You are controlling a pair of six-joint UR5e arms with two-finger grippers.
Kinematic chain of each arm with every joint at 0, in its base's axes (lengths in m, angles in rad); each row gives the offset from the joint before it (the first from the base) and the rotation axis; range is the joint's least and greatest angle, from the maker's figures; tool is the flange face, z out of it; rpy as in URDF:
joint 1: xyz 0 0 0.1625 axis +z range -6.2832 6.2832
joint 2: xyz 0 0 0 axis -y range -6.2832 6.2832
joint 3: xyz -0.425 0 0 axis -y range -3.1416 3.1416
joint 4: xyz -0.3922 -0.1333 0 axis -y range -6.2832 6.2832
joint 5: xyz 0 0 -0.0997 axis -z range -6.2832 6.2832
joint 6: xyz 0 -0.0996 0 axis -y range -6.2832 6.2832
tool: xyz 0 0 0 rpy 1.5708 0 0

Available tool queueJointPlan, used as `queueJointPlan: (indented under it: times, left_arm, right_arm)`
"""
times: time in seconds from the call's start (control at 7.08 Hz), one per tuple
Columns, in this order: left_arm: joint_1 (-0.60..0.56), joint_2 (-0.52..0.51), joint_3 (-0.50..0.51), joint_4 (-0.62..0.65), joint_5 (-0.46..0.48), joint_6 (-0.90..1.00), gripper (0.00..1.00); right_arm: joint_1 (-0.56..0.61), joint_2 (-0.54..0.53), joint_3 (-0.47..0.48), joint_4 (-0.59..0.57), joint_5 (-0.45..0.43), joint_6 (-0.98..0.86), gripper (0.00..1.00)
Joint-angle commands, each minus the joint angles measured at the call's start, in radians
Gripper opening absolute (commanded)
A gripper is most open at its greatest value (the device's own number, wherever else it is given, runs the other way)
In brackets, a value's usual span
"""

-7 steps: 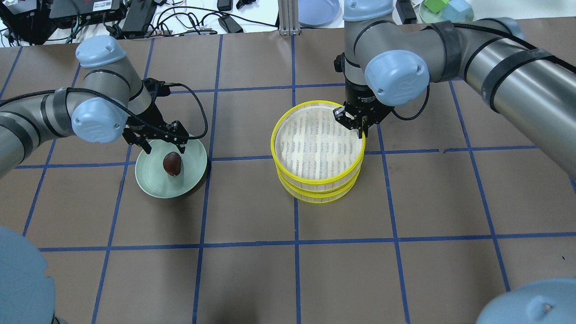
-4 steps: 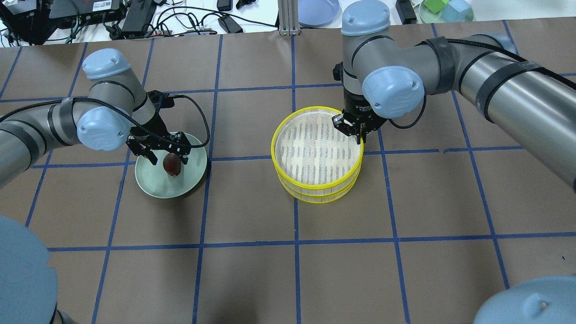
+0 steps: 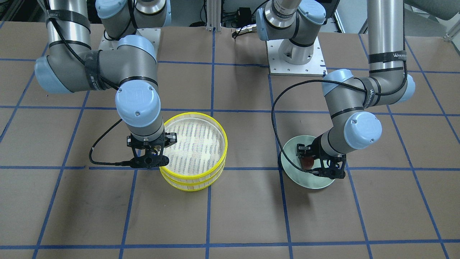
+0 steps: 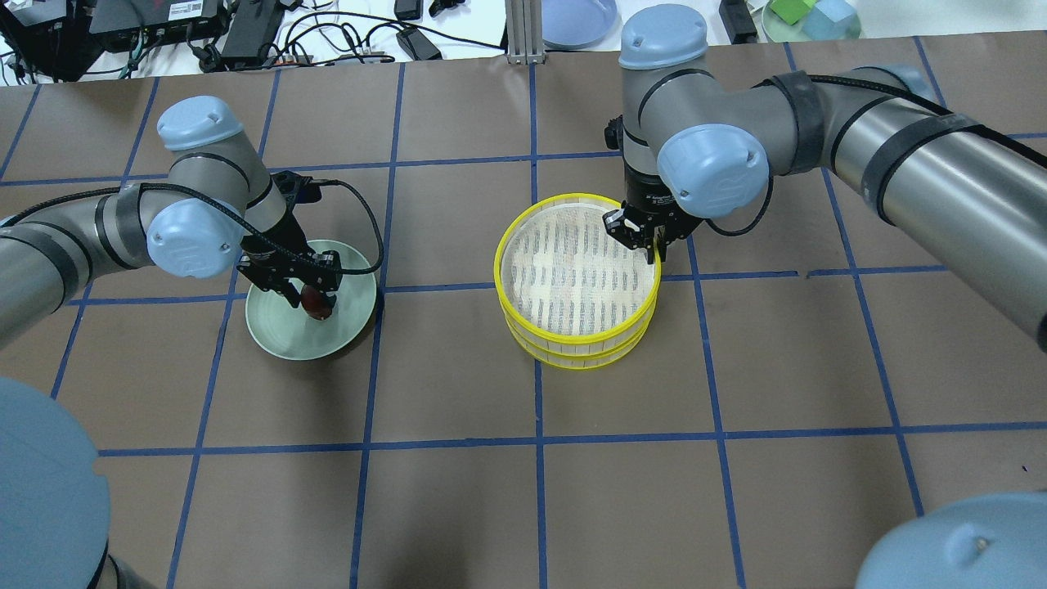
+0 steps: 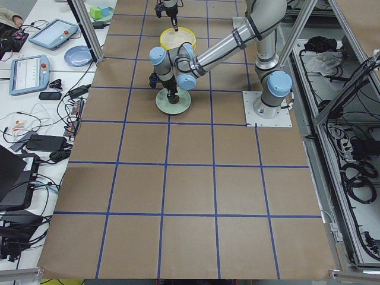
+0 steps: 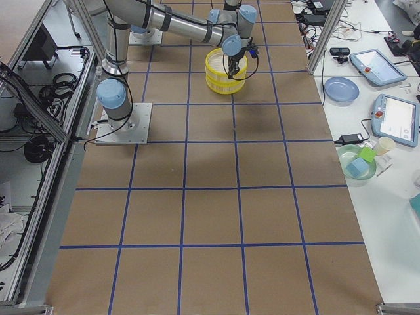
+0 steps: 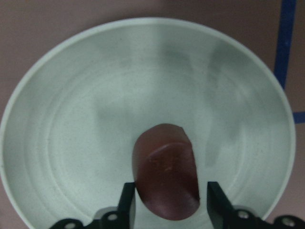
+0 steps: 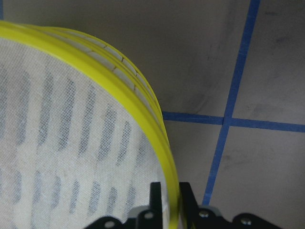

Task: Place buns in different layers of steamer
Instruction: 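Grasp the dark red bun with the left gripper and lift it off the plate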

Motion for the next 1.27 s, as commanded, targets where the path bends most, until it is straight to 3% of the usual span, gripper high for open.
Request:
queueJointPlan:
  times: [0.0, 0.14, 0.28, 0.42, 0.57, 0.71, 1.13]
  left_arm:
    - [0.000, -0.002, 0.001, 0.002, 0.017, 0.046, 0.00]
    - [0.000, -0.001, 0.007, 0.003, 0.016, 0.060, 0.00]
    - [-0.005, 0.022, 0.022, 0.006, 0.014, 0.062, 0.00]
    - [-0.009, 0.047, 0.086, -0.007, 0.013, 0.081, 0.00]
    - [-0.021, 0.073, 0.121, -0.053, 0.002, 0.074, 0.00]
    - [-0.037, 0.117, 0.145, -0.119, -0.069, 0.063, 0.00]
    - [-0.194, 0.228, 0.159, -0.129, -0.081, -0.178, 0.00]
  right_arm:
    - [0.000, 0.000, 0.001, 0.003, -0.001, 0.003, 0.76]
    - [0.000, -0.011, 0.000, 0.001, 0.002, 0.003, 1.00]
    - [0.000, -0.012, 0.000, -0.002, 0.002, 0.004, 1.00]
    - [-0.002, -0.003, 0.000, 0.001, -0.005, 0.003, 0.91]
    - [-0.008, 0.000, 0.003, 0.008, -0.019, 0.001, 0.91]
    - [-0.027, -0.003, 0.001, 0.017, -0.019, 0.000, 0.95]
    - [-0.086, -0.024, -0.006, 0.018, -0.013, 0.000, 1.00]
